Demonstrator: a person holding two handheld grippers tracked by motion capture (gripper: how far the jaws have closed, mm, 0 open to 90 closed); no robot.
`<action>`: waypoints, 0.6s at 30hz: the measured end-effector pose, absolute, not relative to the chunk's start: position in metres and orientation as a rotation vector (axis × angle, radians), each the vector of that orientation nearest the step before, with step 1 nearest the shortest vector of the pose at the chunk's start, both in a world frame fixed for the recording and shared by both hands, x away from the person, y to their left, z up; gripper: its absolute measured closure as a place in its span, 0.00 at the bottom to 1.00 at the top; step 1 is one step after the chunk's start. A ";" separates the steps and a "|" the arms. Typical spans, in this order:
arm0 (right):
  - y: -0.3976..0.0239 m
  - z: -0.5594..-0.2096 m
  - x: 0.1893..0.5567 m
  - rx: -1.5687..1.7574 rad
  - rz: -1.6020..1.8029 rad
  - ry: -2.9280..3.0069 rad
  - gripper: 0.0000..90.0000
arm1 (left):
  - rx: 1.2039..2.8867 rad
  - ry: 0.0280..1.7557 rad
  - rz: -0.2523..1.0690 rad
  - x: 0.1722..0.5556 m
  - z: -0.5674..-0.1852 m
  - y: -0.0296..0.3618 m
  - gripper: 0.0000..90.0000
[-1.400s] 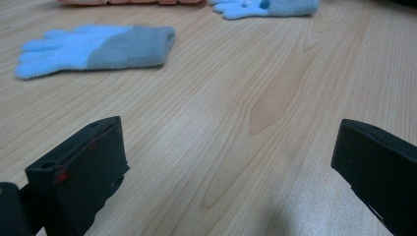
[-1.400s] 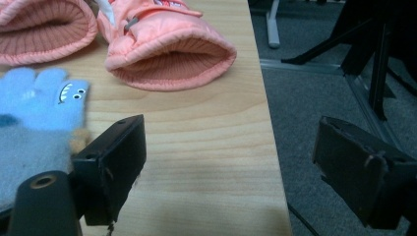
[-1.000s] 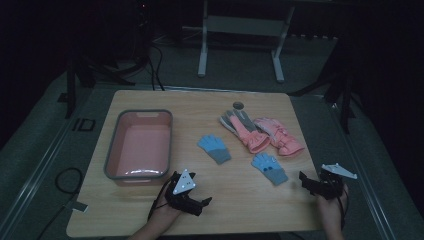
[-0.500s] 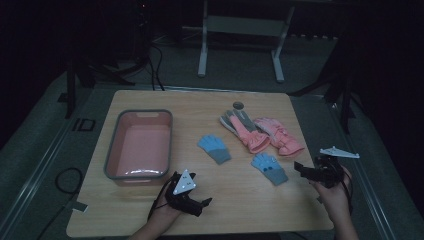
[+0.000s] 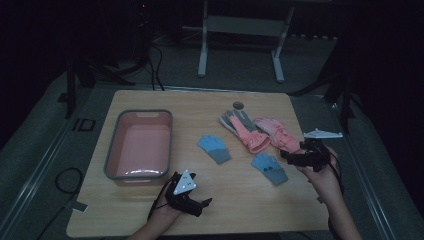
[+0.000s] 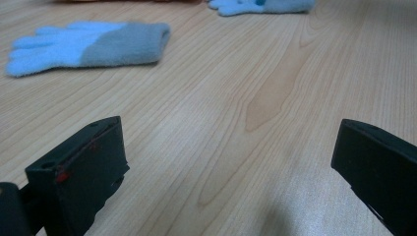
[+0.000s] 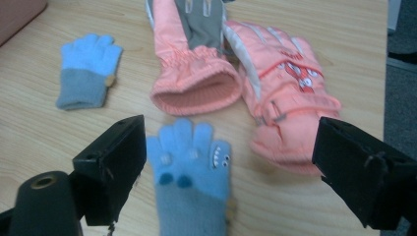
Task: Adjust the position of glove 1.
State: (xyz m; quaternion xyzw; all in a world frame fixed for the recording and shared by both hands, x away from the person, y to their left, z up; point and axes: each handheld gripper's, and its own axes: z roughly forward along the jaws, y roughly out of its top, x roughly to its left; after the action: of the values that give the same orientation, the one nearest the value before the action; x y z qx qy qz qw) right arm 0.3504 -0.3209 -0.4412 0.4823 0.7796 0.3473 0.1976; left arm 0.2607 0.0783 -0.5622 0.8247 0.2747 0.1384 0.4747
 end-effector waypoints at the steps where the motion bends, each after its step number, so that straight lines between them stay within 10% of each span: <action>1: -0.318 -0.440 0.352 1.336 0.968 2.197 0.14 | 2.018 0.671 0.339 0.261 -0.562 0.078 0.00; 18: -0.261 -0.431 0.381 1.194 0.920 2.370 0.19 | 2.020 0.667 0.330 0.261 -0.562 0.078 0.00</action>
State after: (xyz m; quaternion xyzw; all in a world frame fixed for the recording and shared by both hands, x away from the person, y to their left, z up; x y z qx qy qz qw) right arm 0.3808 -0.2611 -0.4313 0.4191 0.8322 0.3231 0.1655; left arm 0.2611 0.0783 -0.5623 0.8260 0.2729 0.1347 0.4744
